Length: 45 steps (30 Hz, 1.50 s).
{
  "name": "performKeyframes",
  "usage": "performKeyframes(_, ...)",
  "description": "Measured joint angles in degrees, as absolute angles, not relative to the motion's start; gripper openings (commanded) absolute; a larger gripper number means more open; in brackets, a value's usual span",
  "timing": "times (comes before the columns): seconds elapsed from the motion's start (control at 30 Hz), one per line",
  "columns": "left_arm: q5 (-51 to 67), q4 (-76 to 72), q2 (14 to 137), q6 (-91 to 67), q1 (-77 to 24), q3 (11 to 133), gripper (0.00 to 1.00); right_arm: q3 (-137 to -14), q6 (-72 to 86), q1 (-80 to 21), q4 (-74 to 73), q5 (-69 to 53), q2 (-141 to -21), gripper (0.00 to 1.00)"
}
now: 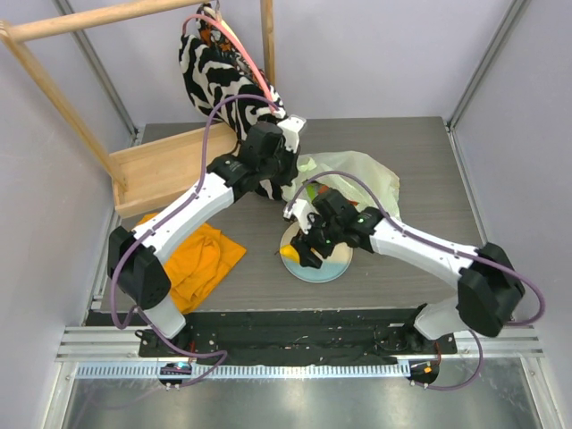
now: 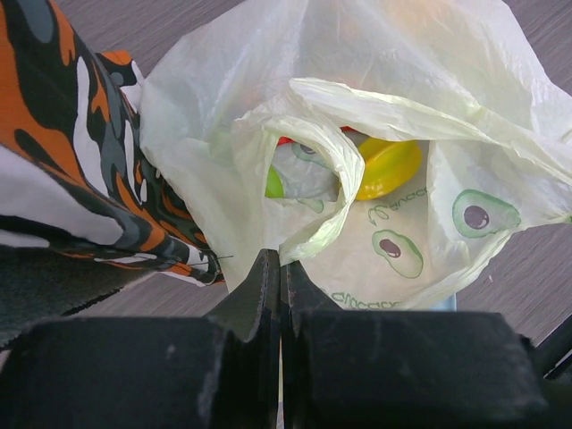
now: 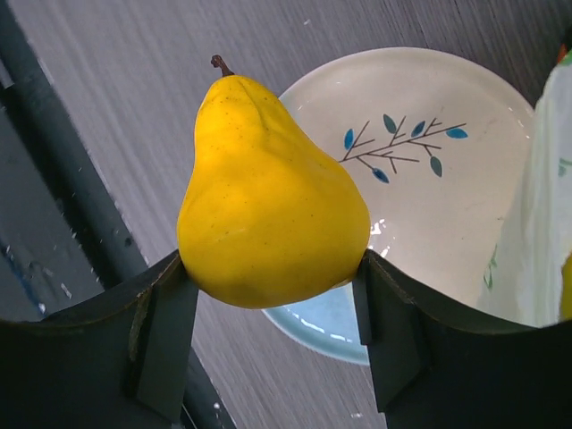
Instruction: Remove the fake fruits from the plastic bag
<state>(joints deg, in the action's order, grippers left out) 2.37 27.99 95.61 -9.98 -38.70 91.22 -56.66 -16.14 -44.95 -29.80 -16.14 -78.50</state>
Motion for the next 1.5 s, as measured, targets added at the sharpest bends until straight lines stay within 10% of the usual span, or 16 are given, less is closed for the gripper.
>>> performKeyframes(0.33,2.7,27.9,92.8,-10.0,-37.1,89.8,0.0,-57.0,-10.4,-45.1,-20.8,-14.5,-89.8,0.4)
performKeyframes(0.53,3.2,27.6,92.1,-10.0,-36.9,89.8,0.0,-57.0,-8.9,-45.1,-17.4,-14.2,-90.4,0.79)
performKeyframes(0.73,4.2,27.5,92.1,-10.1,-36.9,89.6,0.0,-56.7,-9.1,-45.1,-17.5,-12.5,-89.7,0.94)
performKeyframes(1.03,5.3,27.2,92.1,-10.6,-36.9,88.9,0.0,-58.3,-10.7,-45.1,-26.9,-12.5,-77.9,0.86)
performKeyframes(1.33,5.9,27.1,92.2,-11.7,-36.9,88.8,0.0,-69.8,-7.0,-29.2,-33.9,-16.3,-68.2,0.41)
performKeyframes(1.5,6.5,26.7,92.2,-12.0,-36.9,87.1,0.0,-69.0,-7.6,-28.3,-32.1,-12.8,-75.4,0.34)
